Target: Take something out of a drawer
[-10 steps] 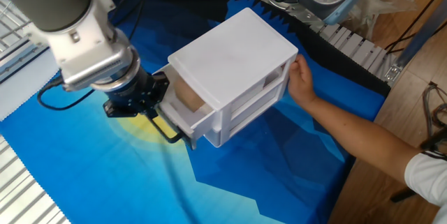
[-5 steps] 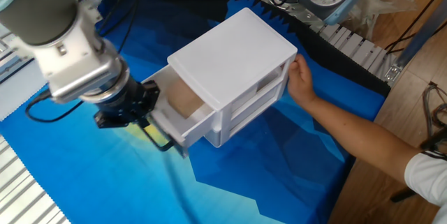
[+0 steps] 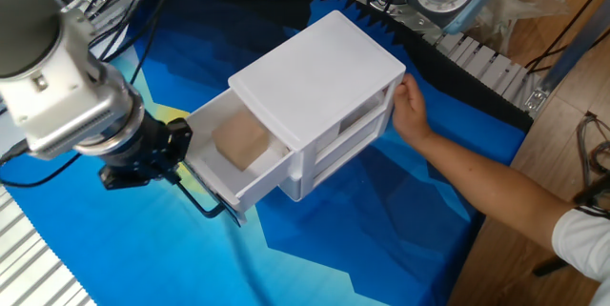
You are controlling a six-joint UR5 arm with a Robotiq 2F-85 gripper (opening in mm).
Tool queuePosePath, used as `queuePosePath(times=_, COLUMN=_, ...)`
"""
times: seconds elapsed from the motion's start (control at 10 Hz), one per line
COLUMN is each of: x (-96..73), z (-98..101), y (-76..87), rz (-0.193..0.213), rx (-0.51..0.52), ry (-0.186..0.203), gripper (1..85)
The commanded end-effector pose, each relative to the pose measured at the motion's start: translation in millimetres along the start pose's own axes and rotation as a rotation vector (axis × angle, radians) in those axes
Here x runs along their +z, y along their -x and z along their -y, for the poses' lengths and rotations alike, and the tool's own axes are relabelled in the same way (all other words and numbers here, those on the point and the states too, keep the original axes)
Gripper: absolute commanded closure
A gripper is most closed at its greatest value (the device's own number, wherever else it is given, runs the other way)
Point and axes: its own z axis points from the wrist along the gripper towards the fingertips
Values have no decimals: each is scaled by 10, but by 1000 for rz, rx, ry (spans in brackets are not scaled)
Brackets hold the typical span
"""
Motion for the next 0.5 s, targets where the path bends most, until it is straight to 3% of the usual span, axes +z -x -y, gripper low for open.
queuePosePath(times=0.0, x=-27, z=143, y=78, rz=17, rx=-25, ry=-23, gripper=843)
queuePosePath(times=0.2, x=-54, z=153, y=0, rz=-15, rx=-6, ry=-25, gripper=843)
queuePosePath(times=0.4, x=-268, z=120, y=-143, rz=-98, rx=102, ry=-50, gripper=843)
